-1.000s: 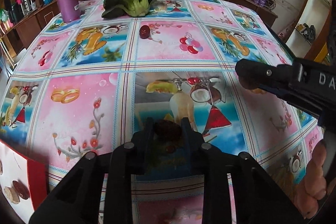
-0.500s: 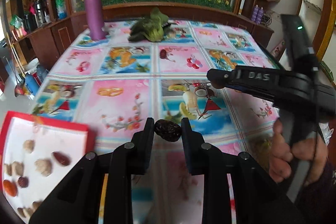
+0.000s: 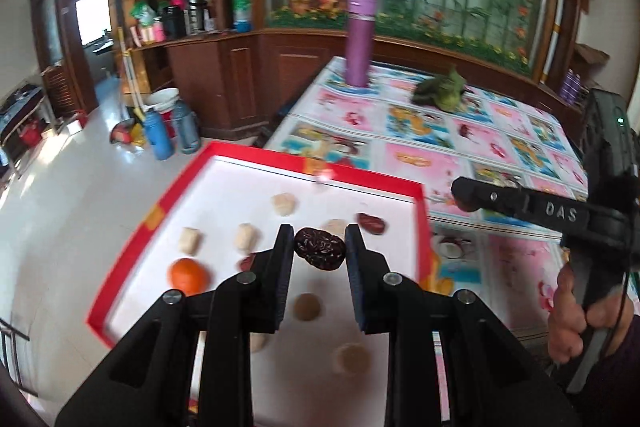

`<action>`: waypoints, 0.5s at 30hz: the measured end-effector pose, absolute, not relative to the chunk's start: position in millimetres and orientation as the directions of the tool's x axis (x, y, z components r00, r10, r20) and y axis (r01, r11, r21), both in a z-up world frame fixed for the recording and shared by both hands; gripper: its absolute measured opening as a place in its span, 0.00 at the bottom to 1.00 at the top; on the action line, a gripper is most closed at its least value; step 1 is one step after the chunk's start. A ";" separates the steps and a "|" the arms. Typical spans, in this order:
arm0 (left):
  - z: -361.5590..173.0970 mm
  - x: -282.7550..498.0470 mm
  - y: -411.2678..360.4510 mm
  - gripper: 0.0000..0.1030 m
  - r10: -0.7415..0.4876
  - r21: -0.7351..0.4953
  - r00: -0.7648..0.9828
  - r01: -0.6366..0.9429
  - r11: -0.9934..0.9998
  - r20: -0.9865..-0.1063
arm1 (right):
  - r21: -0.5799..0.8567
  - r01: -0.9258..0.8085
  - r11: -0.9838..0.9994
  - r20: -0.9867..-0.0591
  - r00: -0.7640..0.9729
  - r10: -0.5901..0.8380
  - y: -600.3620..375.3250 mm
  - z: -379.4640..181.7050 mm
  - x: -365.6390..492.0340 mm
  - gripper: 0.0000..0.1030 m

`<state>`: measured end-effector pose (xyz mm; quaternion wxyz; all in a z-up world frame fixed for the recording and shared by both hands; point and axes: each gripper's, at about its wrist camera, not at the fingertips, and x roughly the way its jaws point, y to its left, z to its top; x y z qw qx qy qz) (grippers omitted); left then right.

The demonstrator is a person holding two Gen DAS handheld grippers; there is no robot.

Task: Organize fruits
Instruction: 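Carry the ball and date into the white tray and open both tools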

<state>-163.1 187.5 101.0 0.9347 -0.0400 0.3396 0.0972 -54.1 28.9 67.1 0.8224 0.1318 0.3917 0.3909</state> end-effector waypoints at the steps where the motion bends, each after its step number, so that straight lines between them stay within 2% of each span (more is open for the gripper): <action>1: 100.6 -167.2 193.8 0.27 0.177 0.001 0.752 -0.228 0.974 -0.635 | 0.491 -0.566 0.662 -0.544 0.395 0.741 43.0 70.3 -62.2 0.23; 4: 94.4 -174.9 207.1 0.27 0.216 0.013 0.748 -0.267 0.964 -0.628 | 0.418 -0.613 0.670 -0.578 0.390 0.717 74.5 68.9 -76.2 0.23; 15: 69.7 -183.6 240.0 0.27 0.271 0.022 0.706 -0.341 0.940 -0.655 | 0.322 -0.638 0.699 -0.674 0.364 0.643 122.5 38.5 -94.0 0.23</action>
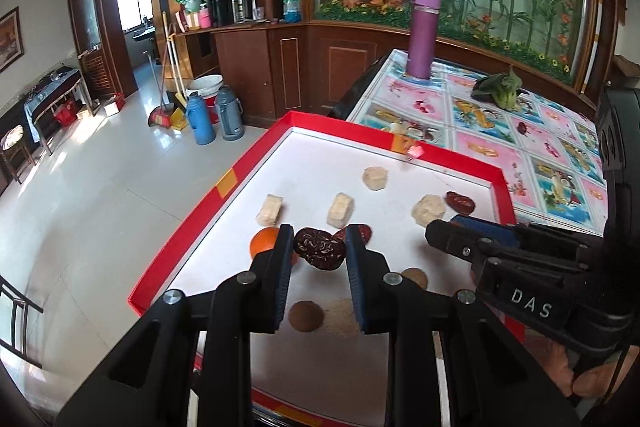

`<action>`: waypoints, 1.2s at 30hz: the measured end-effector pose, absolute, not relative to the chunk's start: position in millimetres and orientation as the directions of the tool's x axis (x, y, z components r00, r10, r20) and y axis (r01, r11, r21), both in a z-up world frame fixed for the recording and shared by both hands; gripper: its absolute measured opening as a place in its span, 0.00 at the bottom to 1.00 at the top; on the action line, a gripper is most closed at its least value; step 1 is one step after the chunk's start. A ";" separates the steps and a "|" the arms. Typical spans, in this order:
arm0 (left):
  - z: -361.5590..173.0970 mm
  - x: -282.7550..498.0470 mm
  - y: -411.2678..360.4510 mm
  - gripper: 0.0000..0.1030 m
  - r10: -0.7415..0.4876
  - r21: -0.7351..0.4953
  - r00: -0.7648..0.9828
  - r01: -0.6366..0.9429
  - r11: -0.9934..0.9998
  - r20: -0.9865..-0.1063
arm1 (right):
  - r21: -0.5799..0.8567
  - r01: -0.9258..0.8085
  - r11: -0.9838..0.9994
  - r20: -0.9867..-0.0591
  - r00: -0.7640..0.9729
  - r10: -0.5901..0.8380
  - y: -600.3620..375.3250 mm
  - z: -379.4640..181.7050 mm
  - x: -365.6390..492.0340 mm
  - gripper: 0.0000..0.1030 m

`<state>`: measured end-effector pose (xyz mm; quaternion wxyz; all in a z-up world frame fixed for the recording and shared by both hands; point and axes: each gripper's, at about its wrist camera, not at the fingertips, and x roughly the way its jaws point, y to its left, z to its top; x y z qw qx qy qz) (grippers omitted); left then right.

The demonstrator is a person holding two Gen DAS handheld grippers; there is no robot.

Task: Organize fruits
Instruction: 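Carry the ball and date into the white tray and open both tools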

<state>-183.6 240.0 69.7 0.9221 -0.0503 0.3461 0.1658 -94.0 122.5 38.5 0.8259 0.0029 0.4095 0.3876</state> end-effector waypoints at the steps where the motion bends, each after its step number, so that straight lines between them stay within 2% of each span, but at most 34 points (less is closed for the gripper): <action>1: 67.5 -183.4 241.7 0.27 0.273 0.023 0.702 -0.344 0.939 -0.657 | 0.317 -0.637 0.703 -0.679 0.365 0.637 124.0 36.5 -94.2 0.23; 14: 51.1 -180.8 253.8 0.27 0.290 0.025 0.668 -0.377 0.926 -0.685 | 0.250 -0.638 0.728 -0.685 0.415 0.599 132.6 30.0 -98.1 0.23; 26: 49.7 -178.3 245.5 0.29 0.344 0.092 0.645 -0.391 0.916 -0.683 | 0.247 -0.632 0.734 -0.681 0.426 0.596 129.7 31.0 -97.4 0.24; 27: 49.8 -178.3 245.3 0.32 0.342 0.092 0.643 -0.389 0.917 -0.686 | 0.249 -0.630 0.735 -0.681 0.426 0.596 128.0 31.5 -97.4 0.24; 29: 51.1 -180.0 244.2 0.51 0.342 0.088 0.641 -0.393 0.915 -0.688 | 0.273 -0.622 0.734 -0.674 0.421 0.607 121.5 33.4 -96.0 0.28; 32: 57.2 -185.0 239.1 0.58 0.361 0.104 0.654 -0.398 0.911 -0.664 | 0.298 -0.612 0.733 -0.659 0.424 0.622 111.8 38.6 -95.5 0.34; 33: 59.3 -186.1 237.5 0.60 0.365 0.106 0.658 -0.399 0.911 -0.658 | 0.302 -0.609 0.734 -0.651 0.431 0.625 107.4 41.1 -96.2 0.35; 35: 64.4 -189.2 235.9 0.71 0.375 0.105 0.664 -0.409 0.906 -0.647 | 0.309 -0.603 0.735 -0.641 0.439 0.630 100.4 45.5 -98.1 0.35; 36: 68.0 -191.9 234.9 0.72 0.380 0.103 0.670 -0.415 0.904 -0.638 | 0.314 -0.599 0.736 -0.635 0.444 0.632 95.8 48.5 -99.5 0.35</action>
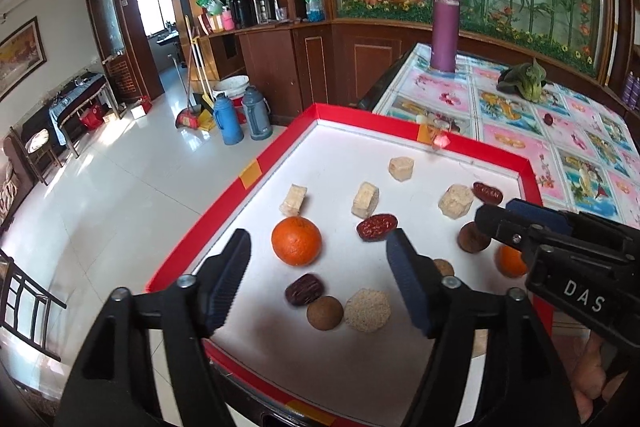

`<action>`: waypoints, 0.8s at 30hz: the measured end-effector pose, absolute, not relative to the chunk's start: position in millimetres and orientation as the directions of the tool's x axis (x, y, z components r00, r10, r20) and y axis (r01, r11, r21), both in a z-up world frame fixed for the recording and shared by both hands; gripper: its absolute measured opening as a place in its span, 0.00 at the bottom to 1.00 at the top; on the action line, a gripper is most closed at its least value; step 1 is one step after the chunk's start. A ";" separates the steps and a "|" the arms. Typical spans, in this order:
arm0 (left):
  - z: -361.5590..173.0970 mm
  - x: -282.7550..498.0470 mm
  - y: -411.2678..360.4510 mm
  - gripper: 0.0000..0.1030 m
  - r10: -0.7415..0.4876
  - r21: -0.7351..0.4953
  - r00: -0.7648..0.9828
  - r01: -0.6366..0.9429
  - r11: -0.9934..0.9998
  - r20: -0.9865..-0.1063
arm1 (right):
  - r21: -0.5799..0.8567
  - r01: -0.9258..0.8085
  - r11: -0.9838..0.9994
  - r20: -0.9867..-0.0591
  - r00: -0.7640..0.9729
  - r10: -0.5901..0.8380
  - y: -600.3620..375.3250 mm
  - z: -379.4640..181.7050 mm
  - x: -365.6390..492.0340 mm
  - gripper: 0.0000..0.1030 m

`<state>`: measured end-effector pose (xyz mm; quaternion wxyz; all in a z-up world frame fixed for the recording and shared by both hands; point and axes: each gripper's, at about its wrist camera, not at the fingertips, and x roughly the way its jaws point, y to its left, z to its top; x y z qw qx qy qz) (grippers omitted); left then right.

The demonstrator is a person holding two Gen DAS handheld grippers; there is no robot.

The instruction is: Organize fruits

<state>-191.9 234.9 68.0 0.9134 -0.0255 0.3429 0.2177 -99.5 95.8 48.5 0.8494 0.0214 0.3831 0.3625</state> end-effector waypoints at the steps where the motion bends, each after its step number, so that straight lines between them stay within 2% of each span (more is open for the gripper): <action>1: 72.2 -194.7 233.7 0.76 0.387 0.102 0.676 -0.421 0.901 -0.628 | 0.317 -0.596 0.737 -0.629 0.449 0.634 91.7 51.8 -100.9 0.35; 3: 80.7 -200.0 231.1 0.83 0.398 0.097 0.686 -0.433 0.896 -0.610 | 0.318 -0.592 0.741 -0.618 0.462 0.635 84.3 58.1 -104.0 0.37; 8: 104.3 -216.0 223.3 0.98 0.436 0.093 0.706 -0.468 0.879 -0.558 | 0.285 -0.600 0.747 -0.569 0.521 0.636 65.5 81.6 -126.9 0.56; 9: 108.3 -218.7 221.4 0.99 0.442 0.093 0.710 -0.474 0.876 -0.548 | 0.273 -0.604 0.749 -0.558 0.535 0.635 62.5 86.1 -132.5 0.58; 11: 118.4 -226.9 218.0 1.00 0.461 0.092 0.716 -0.490 0.867 -0.525 | 0.249 -0.609 0.754 -0.534 0.563 0.631 54.9 95.6 -144.7 0.71; 13: 125.8 -231.9 214.4 1.00 0.474 0.097 0.715 -0.501 0.860 -0.513 | 0.234 -0.612 0.755 -0.507 0.586 0.632 46.6 103.1 -152.9 0.75; 16: 132.3 -238.5 205.6 1.00 0.483 0.105 0.719 -0.503 0.858 -0.499 | 0.221 -0.601 0.768 -0.475 0.622 0.623 29.9 109.3 -158.7 0.75; 24: 134.3 -242.4 171.1 1.00 0.347 0.052 0.797 -0.371 0.927 -0.494 | 0.238 -0.453 0.859 -0.426 0.746 0.511 -31.5 110.8 -133.2 0.76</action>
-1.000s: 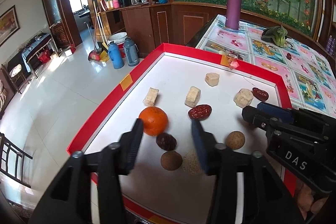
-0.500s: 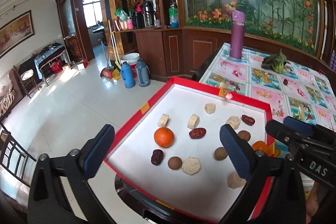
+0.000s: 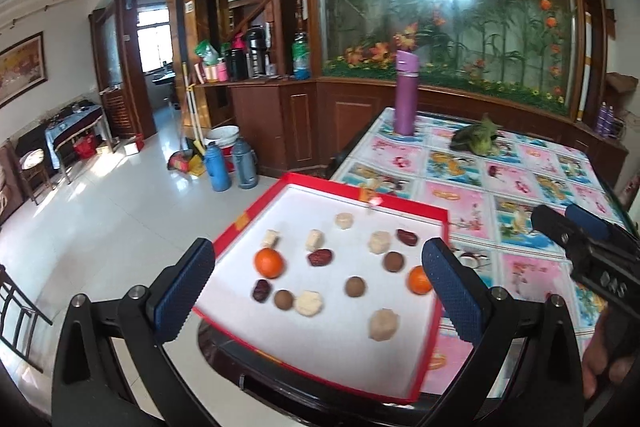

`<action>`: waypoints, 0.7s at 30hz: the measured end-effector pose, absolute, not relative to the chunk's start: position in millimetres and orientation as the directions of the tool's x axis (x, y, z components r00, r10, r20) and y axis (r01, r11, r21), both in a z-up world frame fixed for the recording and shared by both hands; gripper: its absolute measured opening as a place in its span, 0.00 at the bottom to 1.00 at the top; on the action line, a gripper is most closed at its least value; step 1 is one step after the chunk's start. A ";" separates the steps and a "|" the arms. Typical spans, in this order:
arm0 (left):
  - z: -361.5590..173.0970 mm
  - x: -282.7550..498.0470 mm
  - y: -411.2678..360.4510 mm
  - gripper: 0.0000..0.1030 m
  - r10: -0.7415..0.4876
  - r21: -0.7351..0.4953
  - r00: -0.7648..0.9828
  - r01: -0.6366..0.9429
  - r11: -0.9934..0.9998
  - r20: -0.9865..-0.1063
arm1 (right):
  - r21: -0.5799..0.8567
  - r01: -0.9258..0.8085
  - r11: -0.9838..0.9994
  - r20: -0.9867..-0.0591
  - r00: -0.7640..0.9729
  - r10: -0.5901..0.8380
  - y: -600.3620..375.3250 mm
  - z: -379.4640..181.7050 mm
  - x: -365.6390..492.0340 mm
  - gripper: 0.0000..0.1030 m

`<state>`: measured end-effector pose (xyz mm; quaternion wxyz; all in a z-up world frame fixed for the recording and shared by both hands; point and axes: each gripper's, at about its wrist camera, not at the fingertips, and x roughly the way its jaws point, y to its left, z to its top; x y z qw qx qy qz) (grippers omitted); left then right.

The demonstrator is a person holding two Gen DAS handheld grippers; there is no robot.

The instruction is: Organize fruits

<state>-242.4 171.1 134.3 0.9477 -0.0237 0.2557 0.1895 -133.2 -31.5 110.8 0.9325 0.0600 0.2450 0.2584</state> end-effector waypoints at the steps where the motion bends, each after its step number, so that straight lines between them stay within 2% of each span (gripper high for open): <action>1: 137.3 -236.9 165.5 1.00 0.326 0.042 0.805 -0.353 0.935 -0.496 | 0.242 -0.428 0.871 -0.412 0.767 0.492 -38.6 113.6 -123.9 0.76; 6: 166.3 -193.8 130.8 1.00 0.252 -0.012 0.851 -0.290 0.957 -0.461 | 0.247 -0.330 0.911 -0.374 0.835 0.404 -67.7 122.2 -70.6 0.78; 9: 177.7 -142.1 102.5 1.00 0.248 0.014 0.859 -0.270 0.963 -0.447 | 0.239 -0.260 0.936 -0.387 0.858 0.337 -81.4 119.7 -23.5 0.79; 12: 180.7 -77.4 84.8 1.00 0.230 0.018 0.841 -0.254 0.967 -0.491 | 0.280 -0.185 0.942 -0.384 0.878 0.286 -101.9 105.0 7.0 0.79; 13: 179.1 -54.0 81.5 1.00 0.240 0.024 0.831 -0.264 0.964 -0.501 | 0.271 -0.124 0.955 -0.392 0.891 0.227 -109.7 96.0 13.0 0.79; 15: 173.1 -23.2 77.7 1.00 0.250 0.026 0.815 -0.278 0.960 -0.523 | 0.282 -0.024 0.959 -0.447 0.881 0.153 -123.3 81.4 12.9 0.79; 17: 160.7 4.1 78.3 1.00 0.267 0.033 0.796 -0.298 0.954 -0.543 | 0.365 0.014 0.931 -0.479 0.861 0.175 -134.5 69.1 17.1 0.79; 21: 130.3 43.5 86.8 1.00 0.291 0.055 0.707 -0.337 0.940 -0.645 | 0.396 0.039 0.918 -0.502 0.846 0.180 -136.6 58.6 16.1 0.79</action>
